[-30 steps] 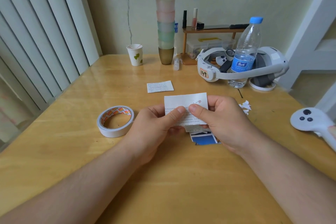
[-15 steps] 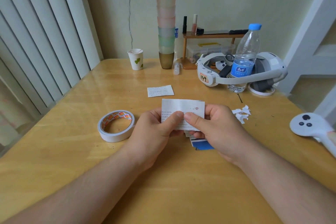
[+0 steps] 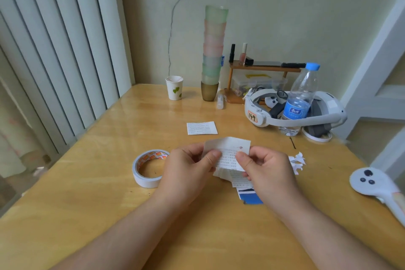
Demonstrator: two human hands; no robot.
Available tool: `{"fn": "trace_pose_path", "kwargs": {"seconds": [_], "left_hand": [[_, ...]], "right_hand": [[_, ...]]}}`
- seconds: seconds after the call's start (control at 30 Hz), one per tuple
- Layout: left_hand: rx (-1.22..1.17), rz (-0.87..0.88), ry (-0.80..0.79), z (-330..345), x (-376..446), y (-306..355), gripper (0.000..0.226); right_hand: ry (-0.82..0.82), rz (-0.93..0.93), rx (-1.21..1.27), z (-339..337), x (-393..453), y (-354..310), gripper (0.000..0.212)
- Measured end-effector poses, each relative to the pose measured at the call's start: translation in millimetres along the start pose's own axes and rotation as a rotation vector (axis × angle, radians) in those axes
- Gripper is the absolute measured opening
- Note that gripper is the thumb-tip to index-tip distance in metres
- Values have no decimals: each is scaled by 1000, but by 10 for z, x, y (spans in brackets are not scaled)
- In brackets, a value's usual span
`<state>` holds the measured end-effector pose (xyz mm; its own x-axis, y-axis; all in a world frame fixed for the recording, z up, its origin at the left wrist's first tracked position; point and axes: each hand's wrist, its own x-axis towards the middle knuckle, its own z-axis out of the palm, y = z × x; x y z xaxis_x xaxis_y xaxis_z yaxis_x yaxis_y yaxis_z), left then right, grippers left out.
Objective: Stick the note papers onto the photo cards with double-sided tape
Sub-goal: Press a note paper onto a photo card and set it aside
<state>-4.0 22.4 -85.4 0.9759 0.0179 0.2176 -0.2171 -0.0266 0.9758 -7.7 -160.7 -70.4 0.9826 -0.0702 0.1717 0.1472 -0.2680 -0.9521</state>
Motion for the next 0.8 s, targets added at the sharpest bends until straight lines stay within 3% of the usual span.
{"fn": "trace_pose_path", "kwargs": {"seconds": [0.1, 0.17, 0.33, 0.5, 0.73, 0.8], "left_hand": [[-66, 2, 104, -104, 59, 123, 22], [-86, -1, 212, -210, 140, 155, 21], [-36, 27, 349, -493, 292, 179, 21], [231, 97, 345, -674, 374, 73, 27], [468, 207, 270, -639, 342, 68, 28], [493, 210, 236, -617, 332, 64, 27]], "right_hand": [[32, 25, 46, 46, 209, -165, 3], [39, 13, 31, 94, 475, -268, 11], [9, -11, -369, 458, 1238, -207, 13], [-57, 28, -656, 743, 1650, 69, 16], [-36, -46, -808, 823, 1722, 271, 20], [-44, -58, -846, 852, 1708, 274, 7]]}}
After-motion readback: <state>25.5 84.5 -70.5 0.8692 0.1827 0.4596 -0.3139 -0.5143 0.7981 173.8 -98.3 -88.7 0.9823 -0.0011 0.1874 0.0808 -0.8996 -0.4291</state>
